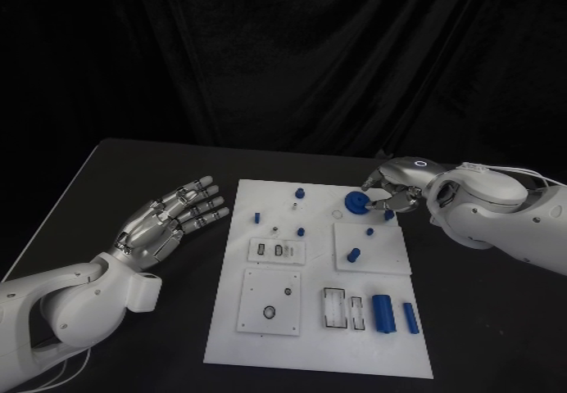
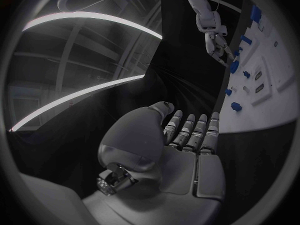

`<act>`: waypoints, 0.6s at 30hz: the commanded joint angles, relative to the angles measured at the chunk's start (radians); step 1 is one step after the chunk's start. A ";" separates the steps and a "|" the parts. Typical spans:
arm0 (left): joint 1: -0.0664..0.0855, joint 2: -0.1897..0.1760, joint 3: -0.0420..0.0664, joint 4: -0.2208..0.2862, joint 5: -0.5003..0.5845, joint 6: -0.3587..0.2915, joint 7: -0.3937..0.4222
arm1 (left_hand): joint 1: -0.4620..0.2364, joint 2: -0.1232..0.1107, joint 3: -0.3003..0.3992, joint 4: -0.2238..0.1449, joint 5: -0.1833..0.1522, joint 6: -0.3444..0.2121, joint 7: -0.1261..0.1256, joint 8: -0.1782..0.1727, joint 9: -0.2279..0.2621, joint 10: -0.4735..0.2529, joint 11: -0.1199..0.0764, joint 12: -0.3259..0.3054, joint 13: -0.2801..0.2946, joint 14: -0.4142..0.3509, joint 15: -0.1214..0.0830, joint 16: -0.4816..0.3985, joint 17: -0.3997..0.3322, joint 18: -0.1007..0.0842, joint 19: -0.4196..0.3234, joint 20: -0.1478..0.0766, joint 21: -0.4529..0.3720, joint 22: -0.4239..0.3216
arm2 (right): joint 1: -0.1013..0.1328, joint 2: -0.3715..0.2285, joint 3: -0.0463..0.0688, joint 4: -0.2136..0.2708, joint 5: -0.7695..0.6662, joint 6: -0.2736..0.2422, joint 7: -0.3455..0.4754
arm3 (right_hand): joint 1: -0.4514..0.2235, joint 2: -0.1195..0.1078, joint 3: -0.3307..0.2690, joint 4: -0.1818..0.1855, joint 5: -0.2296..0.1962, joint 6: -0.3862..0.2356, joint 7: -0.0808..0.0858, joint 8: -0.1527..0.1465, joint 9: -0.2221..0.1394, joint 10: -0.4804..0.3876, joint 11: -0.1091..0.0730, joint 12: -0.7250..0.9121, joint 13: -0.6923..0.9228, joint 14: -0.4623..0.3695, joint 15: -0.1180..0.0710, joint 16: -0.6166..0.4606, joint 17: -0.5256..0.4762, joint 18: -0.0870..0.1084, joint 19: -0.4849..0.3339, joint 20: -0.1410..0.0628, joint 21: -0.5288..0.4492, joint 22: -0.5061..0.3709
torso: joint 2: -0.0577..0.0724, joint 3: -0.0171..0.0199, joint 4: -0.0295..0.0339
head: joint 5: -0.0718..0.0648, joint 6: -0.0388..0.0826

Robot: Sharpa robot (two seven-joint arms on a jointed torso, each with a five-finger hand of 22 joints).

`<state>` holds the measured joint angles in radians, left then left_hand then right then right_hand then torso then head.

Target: Assemble the parts on the task board

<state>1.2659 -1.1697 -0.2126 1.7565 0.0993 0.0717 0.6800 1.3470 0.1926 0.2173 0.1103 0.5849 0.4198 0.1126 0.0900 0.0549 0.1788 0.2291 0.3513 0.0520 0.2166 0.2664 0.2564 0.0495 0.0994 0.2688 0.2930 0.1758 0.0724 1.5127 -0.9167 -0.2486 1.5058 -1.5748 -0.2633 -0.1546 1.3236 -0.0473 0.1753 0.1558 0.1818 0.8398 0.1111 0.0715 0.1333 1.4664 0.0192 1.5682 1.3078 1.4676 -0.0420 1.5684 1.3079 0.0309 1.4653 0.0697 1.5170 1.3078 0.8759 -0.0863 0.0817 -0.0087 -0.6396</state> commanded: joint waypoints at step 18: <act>0.000 0.000 0.001 0.001 0.003 0.020 0.198 | -0.011 0.003 0.006 0.001 0.001 0.000 0.006 -0.002 0.000 0.000 0.007 0.004 0.001 0.003 0.007 0.008 0.002 -0.010 0.006 -0.001 0.000 -0.001 | -0.017 0.038 0.001 -0.034 -0.003 0.008 0.000 | -0.016 0.009 -0.009 0.003 0.021 0.030 -0.006 0.013 -0.001 0.104 -0.008 0.003 0.263 0.101 -0.010 -0.001 0.256 -0.009 0.054 -0.010 0.003 0.196 | 0.000 -0.0003 0.0001 | -0.003 -0.013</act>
<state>1.2659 -1.1698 -0.2126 1.7557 0.1000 0.0757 0.6800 1.3471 0.1926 0.2173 0.1103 0.5849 0.4198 0.1126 0.0900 0.0549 0.1788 0.2291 0.3513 0.0520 0.2202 0.2700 0.2630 0.0504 0.0996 0.2687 0.2930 0.1758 0.0725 1.4994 -0.8801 -0.2483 1.4752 -1.5748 -0.2633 -0.1509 1.3076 -0.0419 0.1670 0.1642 0.1973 0.8618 0.1036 0.0806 0.1324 1.4648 0.0177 1.5681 1.3076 1.4648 -0.0449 1.5683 1.3077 0.0311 1.4687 0.0663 1.5170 1.3076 0.8759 -0.0868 0.0814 -0.0110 -0.6517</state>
